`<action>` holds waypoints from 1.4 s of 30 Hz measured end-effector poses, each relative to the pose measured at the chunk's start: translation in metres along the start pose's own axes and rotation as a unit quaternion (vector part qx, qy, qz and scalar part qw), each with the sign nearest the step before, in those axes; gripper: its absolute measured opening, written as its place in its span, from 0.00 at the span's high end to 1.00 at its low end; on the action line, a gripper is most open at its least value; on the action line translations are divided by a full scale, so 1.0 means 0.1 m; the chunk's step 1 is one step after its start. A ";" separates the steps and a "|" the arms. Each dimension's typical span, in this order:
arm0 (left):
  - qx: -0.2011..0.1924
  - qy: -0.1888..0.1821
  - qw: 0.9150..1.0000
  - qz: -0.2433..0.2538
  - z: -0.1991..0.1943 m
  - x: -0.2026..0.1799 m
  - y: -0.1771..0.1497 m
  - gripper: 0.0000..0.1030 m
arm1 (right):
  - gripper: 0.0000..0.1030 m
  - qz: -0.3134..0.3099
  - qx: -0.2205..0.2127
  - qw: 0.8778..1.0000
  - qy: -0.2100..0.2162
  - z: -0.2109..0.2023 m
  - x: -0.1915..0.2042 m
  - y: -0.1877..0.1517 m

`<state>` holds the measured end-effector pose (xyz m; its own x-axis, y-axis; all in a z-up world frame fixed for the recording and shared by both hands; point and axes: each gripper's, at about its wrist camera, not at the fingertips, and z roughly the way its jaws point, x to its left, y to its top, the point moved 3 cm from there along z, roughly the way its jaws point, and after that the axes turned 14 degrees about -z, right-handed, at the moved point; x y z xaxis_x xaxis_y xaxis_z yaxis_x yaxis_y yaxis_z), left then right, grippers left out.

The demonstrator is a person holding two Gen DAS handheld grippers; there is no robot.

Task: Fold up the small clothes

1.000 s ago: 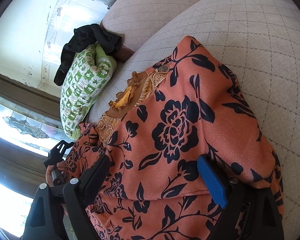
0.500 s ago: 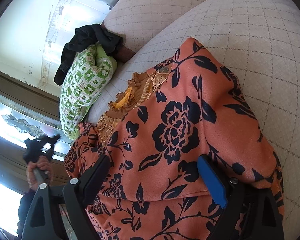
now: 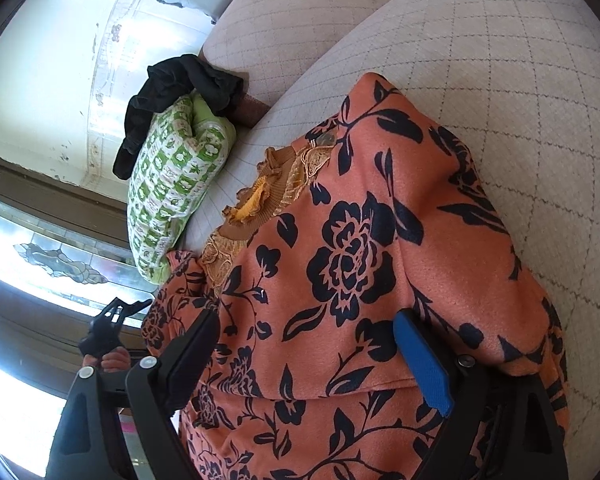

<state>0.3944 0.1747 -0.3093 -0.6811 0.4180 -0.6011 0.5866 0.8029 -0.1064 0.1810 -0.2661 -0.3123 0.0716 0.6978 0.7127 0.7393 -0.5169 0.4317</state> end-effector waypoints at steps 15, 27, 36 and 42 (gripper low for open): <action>-0.137 0.011 0.976 0.170 -0.18 -0.64 -0.19 0.94 | 0.11 -0.039 -0.001 0.999 -0.026 0.09 0.10 0.01; -0.112 -0.025 0.850 0.515 -0.62 -1.27 -2.64 0.94 | 0.14 0.022 -0.013 0.999 0.019 -0.04 -0.06 0.06; -0.125 0.129 0.565 0.805 0.41 0.53 -4.47 0.70 | 0.12 0.084 -0.053 0.992 0.072 -0.26 -0.23 0.11; -0.185 0.023 0.659 0.729 -0.38 0.36 -3.86 0.37 | 0.11 0.051 -0.051 0.997 0.039 -0.26 -0.12 0.14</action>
<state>0.1270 -0.1045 -0.2599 0.4702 0.8653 0.1736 0.4914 -0.4201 0.7630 0.1729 -0.2947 -0.3004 0.0880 0.6011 0.7943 0.6580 -0.6337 0.4067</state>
